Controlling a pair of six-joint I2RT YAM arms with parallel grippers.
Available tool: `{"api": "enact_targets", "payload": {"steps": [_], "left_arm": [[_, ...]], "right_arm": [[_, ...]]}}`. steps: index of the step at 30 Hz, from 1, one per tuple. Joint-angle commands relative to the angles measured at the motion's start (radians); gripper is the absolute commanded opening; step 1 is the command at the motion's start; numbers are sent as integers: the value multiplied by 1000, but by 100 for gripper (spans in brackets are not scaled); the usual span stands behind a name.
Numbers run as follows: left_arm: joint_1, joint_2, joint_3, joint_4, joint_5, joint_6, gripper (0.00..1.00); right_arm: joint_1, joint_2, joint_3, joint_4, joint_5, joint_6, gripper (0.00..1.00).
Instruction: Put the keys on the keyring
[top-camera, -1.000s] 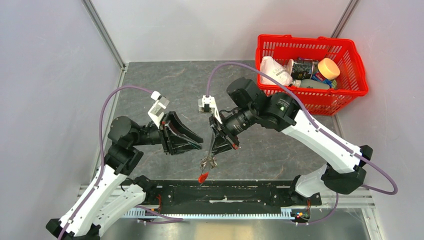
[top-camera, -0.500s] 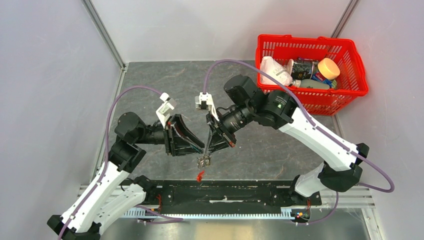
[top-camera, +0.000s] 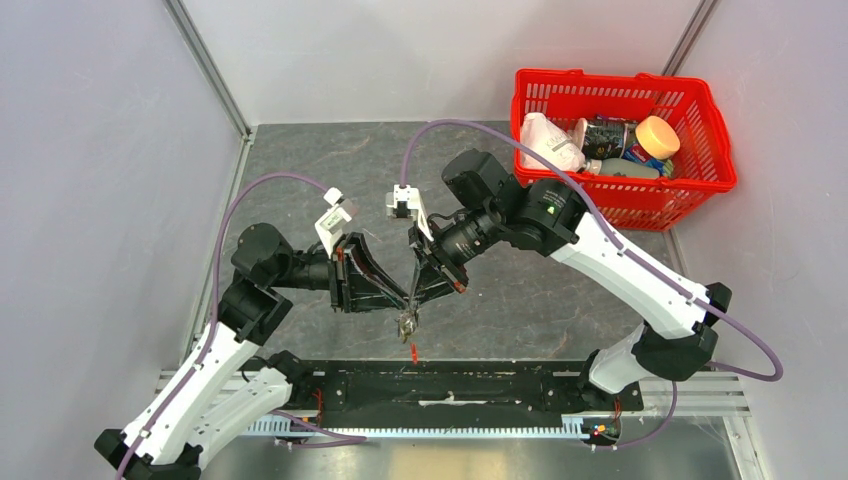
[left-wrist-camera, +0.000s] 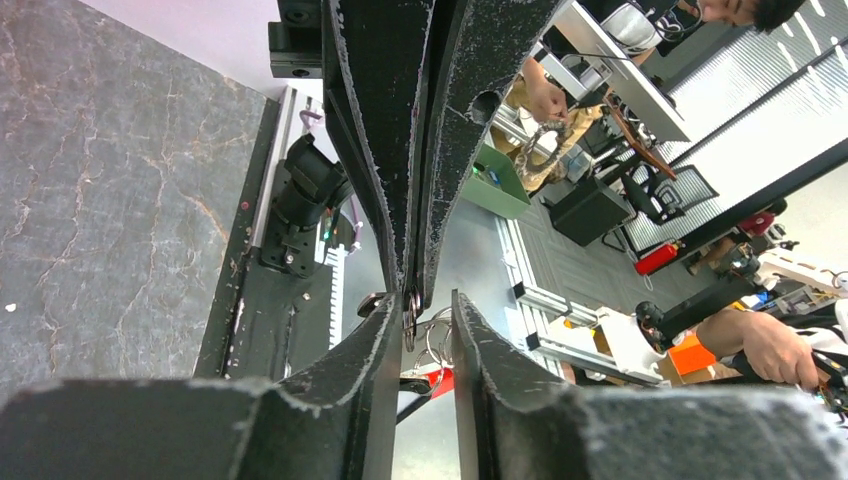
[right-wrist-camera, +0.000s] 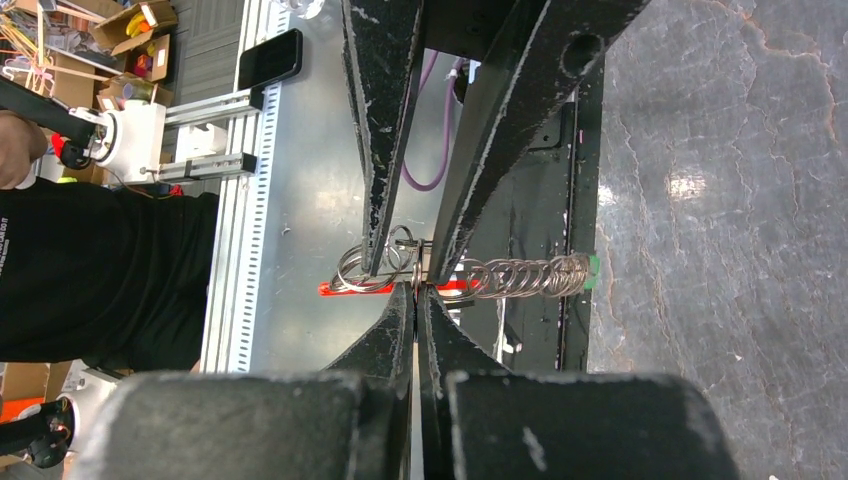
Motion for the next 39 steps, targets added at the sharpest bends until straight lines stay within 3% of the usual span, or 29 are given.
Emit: {"api": "enact_targets", "payload": {"steps": [1, 12, 19, 26, 29, 35, 39], "left_arm": [[-8, 5, 13, 4, 29, 25, 28], [-12, 23, 17, 4, 29, 35, 20], [-15, 33, 16, 4, 19, 52, 2], [-18, 7, 18, 4, -24, 85, 2], [-21, -14, 17, 9, -42, 95, 2], [-26, -55, 8, 55, -58, 90, 2], [-28, -72, -8, 118, -63, 57, 2]], "right_arm": [[5, -5, 46, 7, -5, 13, 0], [5, 6, 54, -6, -9, 4, 0], [5, 1, 50, -16, -23, -8, 0], [6, 1, 43, -39, -39, -35, 0], [7, -14, 39, -19, -27, -21, 21], [7, -83, 13, 96, 29, 69, 52], [7, -115, -2, 140, 69, 104, 54]]}}
